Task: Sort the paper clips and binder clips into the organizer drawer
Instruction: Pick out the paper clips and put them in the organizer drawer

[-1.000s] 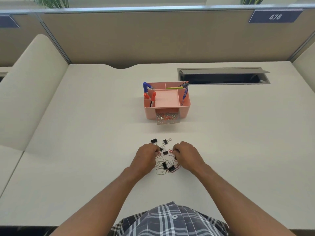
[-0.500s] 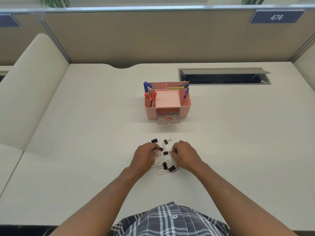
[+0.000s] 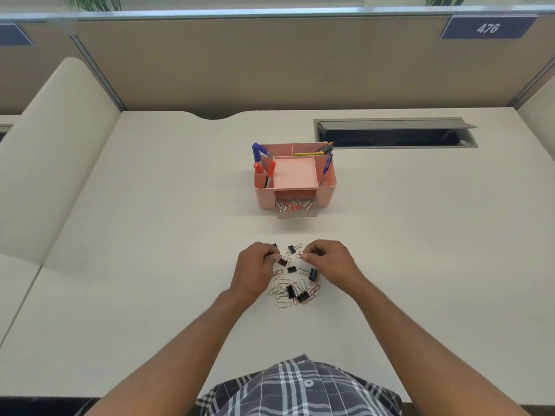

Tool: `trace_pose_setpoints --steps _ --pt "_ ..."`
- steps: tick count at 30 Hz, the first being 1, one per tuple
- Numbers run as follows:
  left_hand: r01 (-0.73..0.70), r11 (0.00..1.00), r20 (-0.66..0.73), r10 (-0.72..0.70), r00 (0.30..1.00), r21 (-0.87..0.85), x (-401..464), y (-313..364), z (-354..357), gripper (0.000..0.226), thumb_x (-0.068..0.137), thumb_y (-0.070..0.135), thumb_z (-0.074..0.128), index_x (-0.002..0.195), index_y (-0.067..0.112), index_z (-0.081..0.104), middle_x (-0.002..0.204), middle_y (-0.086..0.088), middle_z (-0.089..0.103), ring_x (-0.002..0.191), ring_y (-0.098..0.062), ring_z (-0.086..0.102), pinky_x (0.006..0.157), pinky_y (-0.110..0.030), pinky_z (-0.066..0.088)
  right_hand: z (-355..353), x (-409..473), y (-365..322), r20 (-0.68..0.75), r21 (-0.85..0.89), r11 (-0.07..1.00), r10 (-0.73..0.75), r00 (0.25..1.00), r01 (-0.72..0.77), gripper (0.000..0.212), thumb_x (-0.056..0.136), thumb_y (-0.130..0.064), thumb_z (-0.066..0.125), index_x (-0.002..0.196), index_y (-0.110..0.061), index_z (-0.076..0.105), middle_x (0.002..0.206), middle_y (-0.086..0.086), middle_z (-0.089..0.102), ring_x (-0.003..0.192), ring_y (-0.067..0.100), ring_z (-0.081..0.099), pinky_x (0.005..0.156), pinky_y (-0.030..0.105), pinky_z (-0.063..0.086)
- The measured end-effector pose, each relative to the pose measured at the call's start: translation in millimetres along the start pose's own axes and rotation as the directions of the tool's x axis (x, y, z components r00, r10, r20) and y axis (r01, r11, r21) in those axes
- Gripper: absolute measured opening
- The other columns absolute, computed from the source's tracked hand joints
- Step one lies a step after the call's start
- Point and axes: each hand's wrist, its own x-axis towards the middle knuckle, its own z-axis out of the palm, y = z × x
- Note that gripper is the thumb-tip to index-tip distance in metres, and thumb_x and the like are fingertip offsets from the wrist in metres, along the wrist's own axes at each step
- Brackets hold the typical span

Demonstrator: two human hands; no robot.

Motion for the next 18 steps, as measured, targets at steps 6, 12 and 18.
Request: trace_pose_setpoints --steps 6,12,18 --pt "-0.031 0.999 -0.072 0.03 0.997 -0.013 27.2 27.6 -12.9 0.01 0.089 0.015 0.064 0.087 0.02 0.073 0.085 0.01 0.069 0.083 -0.006 0.063 0.076 -0.021 0.048 -10.8 10.0 -21.9 -0.069 0.147 0.989 -0.01 0.998 0.02 0.003 0.085 -0.017 0.074 0.082 -0.019 0.074 0.071 -0.006 0.068 0.063 0.008 0.055 0.068 0.028 0.049" --pt "-0.134 0.991 -0.129 0.135 0.982 0.014 64.1 67.0 -24.5 0.012 0.089 0.01 0.061 0.087 0.016 0.071 0.08 0.007 0.067 0.077 -0.01 0.06 0.07 -0.02 0.046 -22.7 37.8 -62.9 -0.275 -0.005 0.988 -0.15 0.95 0.154 0.011 0.086 -0.017 0.067 0.086 -0.026 0.073 0.075 -0.014 0.066 0.071 0.001 0.059 0.066 0.017 0.044" --pt "-0.166 0.986 -0.118 0.165 0.979 0.005 80.2 84.4 -22.3 0.015 0.092 0.009 0.057 0.093 0.015 0.071 0.083 0.002 0.068 0.079 -0.013 0.061 0.069 -0.019 0.048 -21.9 48.4 -82.7 -0.27 -0.142 0.965 -0.251 0.93 0.219 0.013 0.089 -0.017 0.061 0.089 -0.017 0.074 0.077 -0.003 0.069 0.074 0.015 0.063 0.063 0.022 0.048"
